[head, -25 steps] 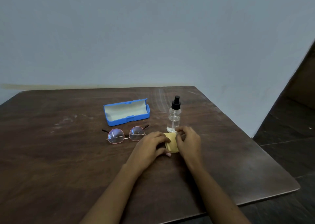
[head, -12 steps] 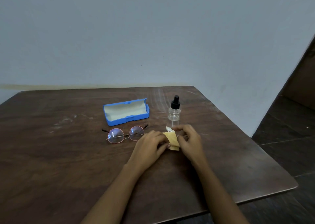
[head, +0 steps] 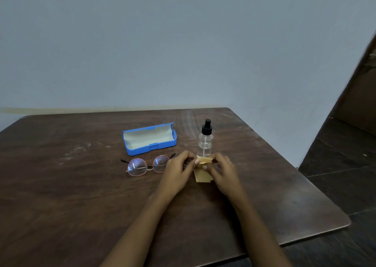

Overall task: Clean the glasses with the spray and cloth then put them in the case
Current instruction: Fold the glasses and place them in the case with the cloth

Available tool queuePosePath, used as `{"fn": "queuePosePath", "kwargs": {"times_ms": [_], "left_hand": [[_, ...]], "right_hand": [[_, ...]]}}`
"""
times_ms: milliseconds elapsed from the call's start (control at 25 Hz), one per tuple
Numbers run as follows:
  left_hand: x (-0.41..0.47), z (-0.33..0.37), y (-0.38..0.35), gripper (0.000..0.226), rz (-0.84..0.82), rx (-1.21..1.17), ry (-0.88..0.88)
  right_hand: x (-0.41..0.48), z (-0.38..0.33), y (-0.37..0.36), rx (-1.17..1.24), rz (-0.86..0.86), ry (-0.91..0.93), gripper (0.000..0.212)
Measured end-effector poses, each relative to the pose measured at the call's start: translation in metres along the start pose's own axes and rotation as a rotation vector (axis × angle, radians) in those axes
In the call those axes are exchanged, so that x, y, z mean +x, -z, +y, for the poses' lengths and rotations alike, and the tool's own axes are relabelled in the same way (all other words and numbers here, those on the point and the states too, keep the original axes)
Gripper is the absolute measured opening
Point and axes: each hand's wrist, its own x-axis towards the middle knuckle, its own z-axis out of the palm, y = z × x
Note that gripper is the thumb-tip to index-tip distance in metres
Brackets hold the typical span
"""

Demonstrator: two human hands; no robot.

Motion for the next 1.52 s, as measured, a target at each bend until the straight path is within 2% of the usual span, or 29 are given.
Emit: {"fn": "queuePosePath", "kwargs": {"times_ms": [120, 160, 240, 320, 480, 600, 880, 1000, 1240, 1400, 1520], "left_hand": [[0.003, 0.006, 0.001, 0.016, -0.015, -0.09, 0.051], [0.004, 0.006, 0.001, 0.022, -0.021, -0.101, 0.061], [0.005, 0.009, 0.001, 0.017, -0.012, -0.082, 0.049], [0.007, 0.011, 0.003, 0.005, 0.047, -0.093, 0.04], [0.013, 0.014, 0.008, 0.01, 0.206, -0.239, 0.13], [0.019, 0.018, 0.015, 0.015, 0.264, -0.39, 0.193], [0.021, 0.012, 0.045, 0.01, 0.448, -0.566, 0.331], [0.02, 0.004, 0.062, 0.004, 0.521, -0.544, 0.365], [0.018, -0.009, 0.092, 0.018, 0.55, -0.463, 0.439], [0.017, -0.019, 0.105, 0.027, 0.615, -0.453, 0.439], [0.015, -0.032, 0.113, 0.021, 0.682, -0.389, 0.482]], "right_hand": [[0.001, -0.004, -0.005, 0.085, 0.131, 0.045, 0.005], [0.001, -0.007, -0.006, 0.116, 0.162, 0.048, 0.007], [0.002, -0.01, -0.008, 0.171, 0.186, 0.048, 0.009], [0.002, -0.013, -0.009, 0.252, 0.178, 0.065, 0.016], [0.0, -0.018, -0.011, 0.479, 0.061, 0.018, 0.023], [0.0, -0.016, -0.013, 0.419, -0.066, -0.018, 0.038], [0.009, -0.031, -0.016, 0.484, 0.007, -0.112, 0.033], [0.013, -0.041, -0.024, 0.567, -0.015, -0.147, 0.035], [0.033, -0.057, -0.048, 0.544, 0.076, -0.218, 0.041], [0.048, -0.064, -0.059, 0.48, 0.101, -0.191, 0.018], [0.058, -0.067, -0.067, 0.543, 0.093, -0.231, 0.012]]}}
